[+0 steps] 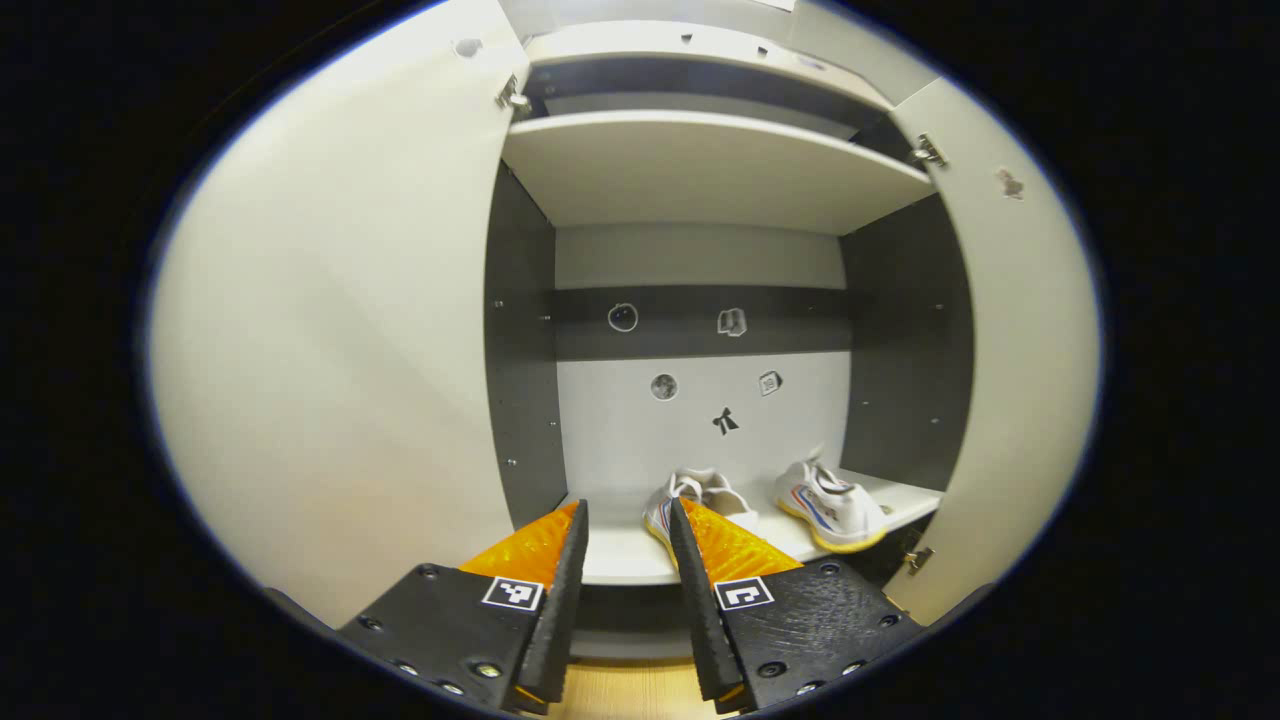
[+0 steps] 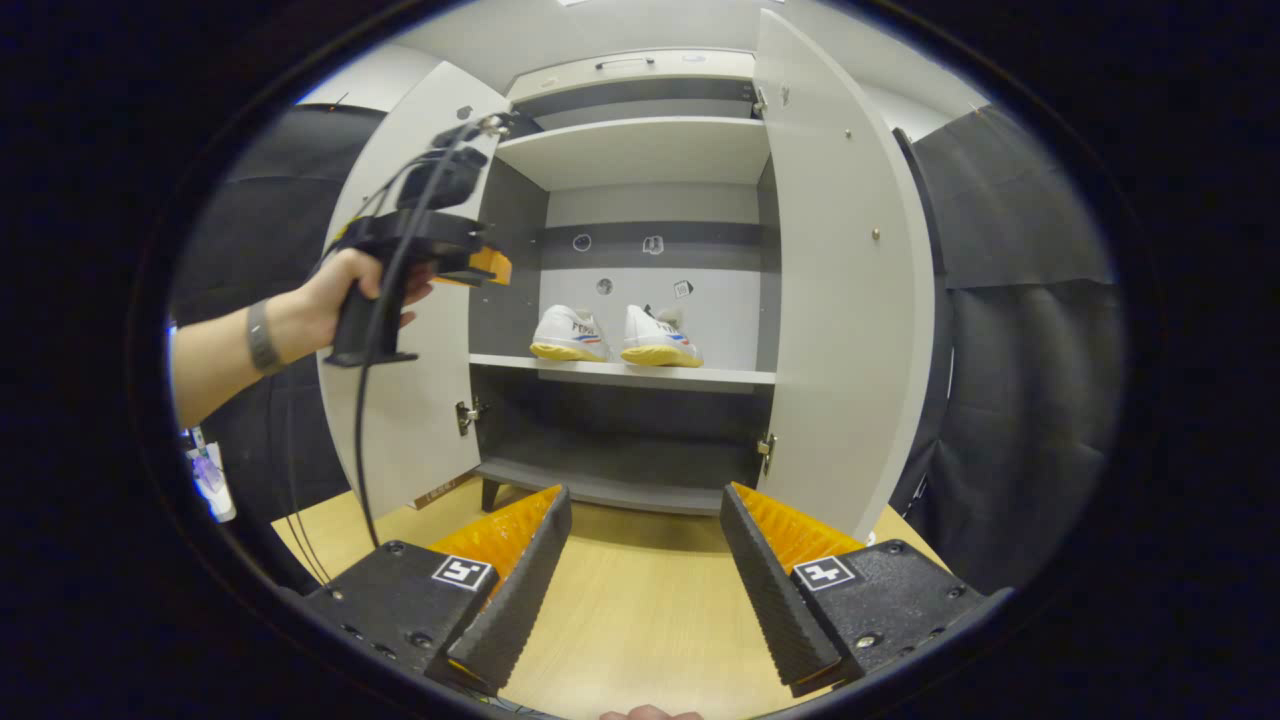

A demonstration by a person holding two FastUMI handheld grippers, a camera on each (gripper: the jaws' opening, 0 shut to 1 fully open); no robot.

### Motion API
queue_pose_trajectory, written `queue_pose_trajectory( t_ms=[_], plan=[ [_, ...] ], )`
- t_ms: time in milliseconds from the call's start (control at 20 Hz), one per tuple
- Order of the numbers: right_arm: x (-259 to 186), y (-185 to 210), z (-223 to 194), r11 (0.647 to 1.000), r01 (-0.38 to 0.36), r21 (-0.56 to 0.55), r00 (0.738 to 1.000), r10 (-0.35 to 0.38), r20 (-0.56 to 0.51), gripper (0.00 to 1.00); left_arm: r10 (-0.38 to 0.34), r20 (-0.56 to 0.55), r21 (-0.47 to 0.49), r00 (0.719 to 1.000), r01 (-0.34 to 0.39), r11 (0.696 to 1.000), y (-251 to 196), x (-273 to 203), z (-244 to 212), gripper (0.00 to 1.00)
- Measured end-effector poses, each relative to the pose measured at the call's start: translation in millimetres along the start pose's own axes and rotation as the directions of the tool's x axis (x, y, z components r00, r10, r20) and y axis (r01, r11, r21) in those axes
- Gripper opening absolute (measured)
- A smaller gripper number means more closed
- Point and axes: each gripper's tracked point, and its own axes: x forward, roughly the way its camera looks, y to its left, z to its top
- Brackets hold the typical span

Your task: Grab one shoe with the right hand and put it into the shoe cabinet, grab the other shoe with the left hand and put it into the shoe cabinet; then close the right door with the right hand and the left door with the left hand.

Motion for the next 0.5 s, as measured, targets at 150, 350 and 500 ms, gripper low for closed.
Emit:
queue_pose_trajectory(
  t_ms=[150, 350, 500],
  plan=[
    [-13, 2, 3, 1.0, -0.001, 0.0, 1.0, 0.001, 0.007, 0.95, -0.011, 0.032, -0.022, 0.999, 0.012, 1.0, -13, -61, -22, 0.43],
    [-29, 5, 5, 1.0, 0.0, -0.003, 1.0, 0.0, 0.01, 0.95, -0.029, 0.037, -0.092, 0.999, 0.032, 0.995, -23, -142, -52, 0.63],
    [-41, 9, 6, 1.0, -0.005, 0.002, 1.0, 0.005, 0.011, 0.95, -0.011, 0.025, -0.083, 1.0, 0.013, 0.996, -25, -175, -68, 0.75]
  ],
)
